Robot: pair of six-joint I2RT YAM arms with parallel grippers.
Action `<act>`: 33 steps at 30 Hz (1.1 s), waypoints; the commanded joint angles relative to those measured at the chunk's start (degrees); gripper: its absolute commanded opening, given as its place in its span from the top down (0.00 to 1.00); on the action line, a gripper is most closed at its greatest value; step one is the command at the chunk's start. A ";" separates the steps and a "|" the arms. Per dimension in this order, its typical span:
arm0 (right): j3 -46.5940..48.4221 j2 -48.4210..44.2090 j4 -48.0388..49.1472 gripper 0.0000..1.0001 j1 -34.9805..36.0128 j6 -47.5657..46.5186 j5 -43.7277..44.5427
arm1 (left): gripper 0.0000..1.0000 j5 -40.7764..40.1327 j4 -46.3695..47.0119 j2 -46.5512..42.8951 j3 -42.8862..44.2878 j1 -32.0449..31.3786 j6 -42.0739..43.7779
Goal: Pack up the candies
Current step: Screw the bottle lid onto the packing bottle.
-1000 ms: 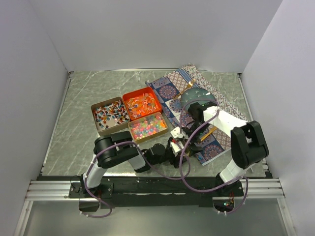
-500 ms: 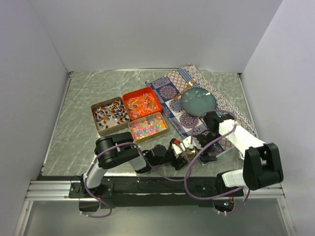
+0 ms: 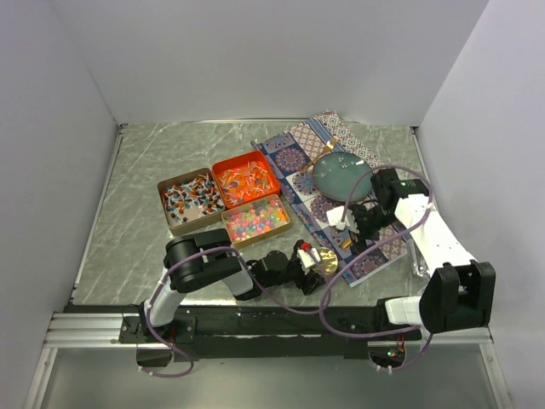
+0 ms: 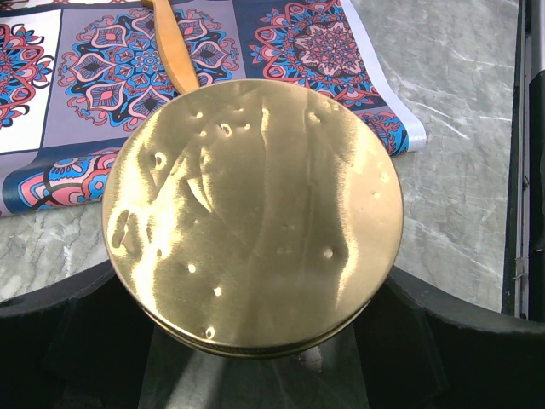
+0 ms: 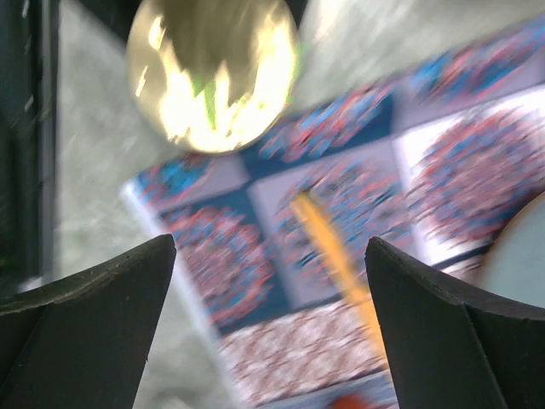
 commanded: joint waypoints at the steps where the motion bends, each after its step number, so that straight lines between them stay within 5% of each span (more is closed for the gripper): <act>1: -1.42 -0.45 0.23 0.00 5.68 -6.93 -10.90 | 0.99 -0.94 -28.68 6.54 -4.79 -0.24 -0.62; 8: -5.21 2.09 1.19 0.00 14.75 -15.72 -8.01 | 0.99 -0.85 -28.59 6.36 -4.79 -0.59 0.00; 24: -5.12 11.86 6.47 0.00 16.70 -14.85 -4.14 | 0.99 -0.24 -28.94 6.88 -4.53 -0.77 -0.35; 33: -7.84 9.93 11.28 0.27 16.79 -3.38 -4.40 | 0.99 -0.41 -29.30 7.06 -4.35 -0.85 -0.62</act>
